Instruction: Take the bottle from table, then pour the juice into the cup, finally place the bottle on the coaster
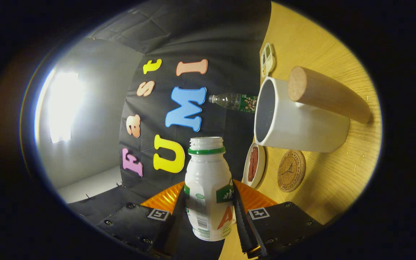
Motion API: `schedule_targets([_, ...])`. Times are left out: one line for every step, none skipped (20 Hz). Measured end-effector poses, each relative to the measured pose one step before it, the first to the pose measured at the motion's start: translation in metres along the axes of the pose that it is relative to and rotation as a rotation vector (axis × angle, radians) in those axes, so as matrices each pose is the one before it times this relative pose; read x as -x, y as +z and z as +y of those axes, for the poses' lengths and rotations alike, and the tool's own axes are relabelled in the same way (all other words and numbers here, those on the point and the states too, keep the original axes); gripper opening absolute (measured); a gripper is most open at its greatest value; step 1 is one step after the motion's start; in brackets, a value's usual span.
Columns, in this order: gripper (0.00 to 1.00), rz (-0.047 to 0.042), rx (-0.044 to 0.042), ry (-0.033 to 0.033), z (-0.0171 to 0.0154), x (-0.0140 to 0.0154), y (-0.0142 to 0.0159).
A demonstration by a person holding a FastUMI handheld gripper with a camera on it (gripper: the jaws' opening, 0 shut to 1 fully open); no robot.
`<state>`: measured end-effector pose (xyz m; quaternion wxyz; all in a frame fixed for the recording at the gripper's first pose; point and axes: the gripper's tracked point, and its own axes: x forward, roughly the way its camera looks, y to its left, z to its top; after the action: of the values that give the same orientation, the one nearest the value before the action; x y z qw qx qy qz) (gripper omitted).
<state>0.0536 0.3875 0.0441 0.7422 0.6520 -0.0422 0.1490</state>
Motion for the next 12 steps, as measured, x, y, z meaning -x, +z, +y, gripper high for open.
schedule_targets([0.64, -0.00441, -0.01279, 0.00678, 0.00391, 0.00023, -0.00148])
schedule_targets([0.65, -0.00319, -0.00957, 0.00282, 0.00001, 0.0, 0.00098])
schedule_targets([0.64, -0.00194, -0.00506, 0.00105, -0.00078, 0.00039, 0.00098])
schedule_targets([0.64, -0.00171, -0.00416, -0.00359, -0.00105, -0.0005, 0.00067])
schedule_targets([0.65, -0.0025, -0.00505, -0.00257, -0.00035, 0.00058, 0.00042])
schedule_targets([0.64, -0.00123, -0.00658, -0.00095, 0.00006, -0.0002, 0.00051])
schedule_targets([0.64, -0.00092, -0.00779, -0.00002, 0.00015, 0.00012, -0.00021])
schedule_targets([0.64, -0.00094, -0.00678, -0.00221, -0.00055, 0.00018, 0.00002])
schedule_targets([0.64, -0.00053, -0.00551, -0.00163, -0.00006, 0.00017, -0.00006])
schedule_targets([0.64, -0.00211, -0.00598, 0.00067, -0.00069, -0.00043, -0.00007])
schedule_targets([0.64, -0.00199, -0.00685, 0.00325, -0.00006, -0.00022, 0.00053])
schedule_targets([0.65, -0.00548, -0.00708, 0.00699, 0.001, -0.00042, 0.00079])
